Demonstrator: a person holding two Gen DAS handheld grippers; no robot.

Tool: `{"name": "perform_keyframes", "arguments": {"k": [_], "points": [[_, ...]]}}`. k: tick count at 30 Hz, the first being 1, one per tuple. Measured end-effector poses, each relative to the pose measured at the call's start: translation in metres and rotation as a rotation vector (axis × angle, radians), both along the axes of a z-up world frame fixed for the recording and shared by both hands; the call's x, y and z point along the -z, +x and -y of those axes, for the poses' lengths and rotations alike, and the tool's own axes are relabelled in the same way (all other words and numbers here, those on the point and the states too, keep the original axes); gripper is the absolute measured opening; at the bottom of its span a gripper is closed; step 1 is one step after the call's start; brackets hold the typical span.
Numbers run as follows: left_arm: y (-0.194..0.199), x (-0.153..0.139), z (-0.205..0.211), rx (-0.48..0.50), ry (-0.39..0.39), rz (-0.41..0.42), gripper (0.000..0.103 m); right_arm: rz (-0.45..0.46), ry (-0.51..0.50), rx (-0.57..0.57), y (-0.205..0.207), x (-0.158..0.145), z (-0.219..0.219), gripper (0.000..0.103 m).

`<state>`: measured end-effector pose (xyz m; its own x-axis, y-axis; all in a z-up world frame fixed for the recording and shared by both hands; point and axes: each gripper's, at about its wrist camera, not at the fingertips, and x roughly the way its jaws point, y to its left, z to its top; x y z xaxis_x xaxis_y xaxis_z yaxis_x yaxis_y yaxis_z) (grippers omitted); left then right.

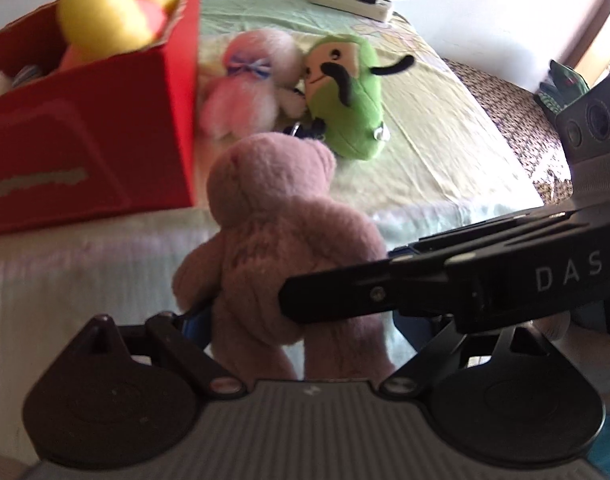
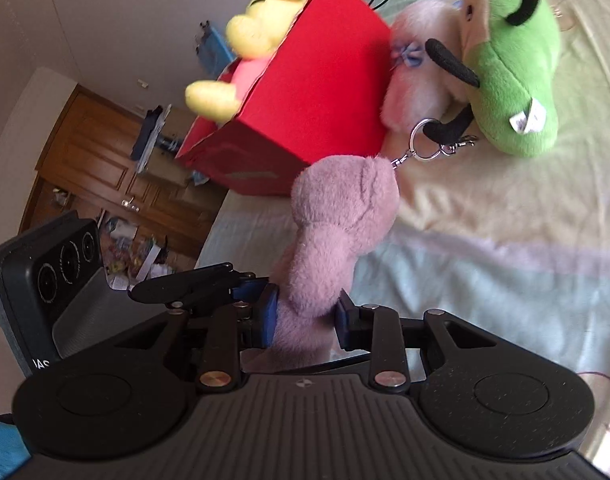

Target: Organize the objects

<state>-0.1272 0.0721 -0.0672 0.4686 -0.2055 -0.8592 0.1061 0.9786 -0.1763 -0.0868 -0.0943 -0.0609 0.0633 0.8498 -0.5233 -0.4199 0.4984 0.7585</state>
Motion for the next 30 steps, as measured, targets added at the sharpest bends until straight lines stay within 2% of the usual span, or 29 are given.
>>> {"name": "perform_keyframes", "arguments": {"k": [6,10,14,18,21,23,27,30], "points": [[-0.008,-0.007,-0.015,-0.020,-0.033,0.025,0.089,0.049,-0.026,-0.029,-0.008,-0.013,-0.014,0.031],[-0.004,-0.021,-0.009,0.037,-0.017,0.075,0.090,0.192,-0.038,-0.009,-0.019,-0.038,-0.018,0.031],[0.011,-0.035,-0.005,0.109,-0.058,0.110,0.090,0.304,-0.057,0.062,-0.025,-0.058,-0.017,0.031],[0.036,-0.023,0.006,0.156,-0.055,0.079,0.089,0.243,-0.080,0.156,-0.011,-0.048,-0.010,0.031],[0.048,-0.027,0.014,0.158,-0.037,0.091,0.089,0.287,-0.088,0.202,-0.002,-0.045,-0.009,0.031],[0.052,-0.041,0.016,0.161,-0.048,0.129,0.087,0.346,-0.068,0.238,0.005,-0.057,-0.008,0.030],[0.055,-0.079,0.020,0.162,-0.020,0.255,0.086,0.515,0.009,0.253,0.005,-0.089,0.000,0.030],[0.057,-0.093,0.022,0.149,0.005,0.298,0.086,0.542,0.074,0.271,0.012,-0.097,0.003,0.030]]}}
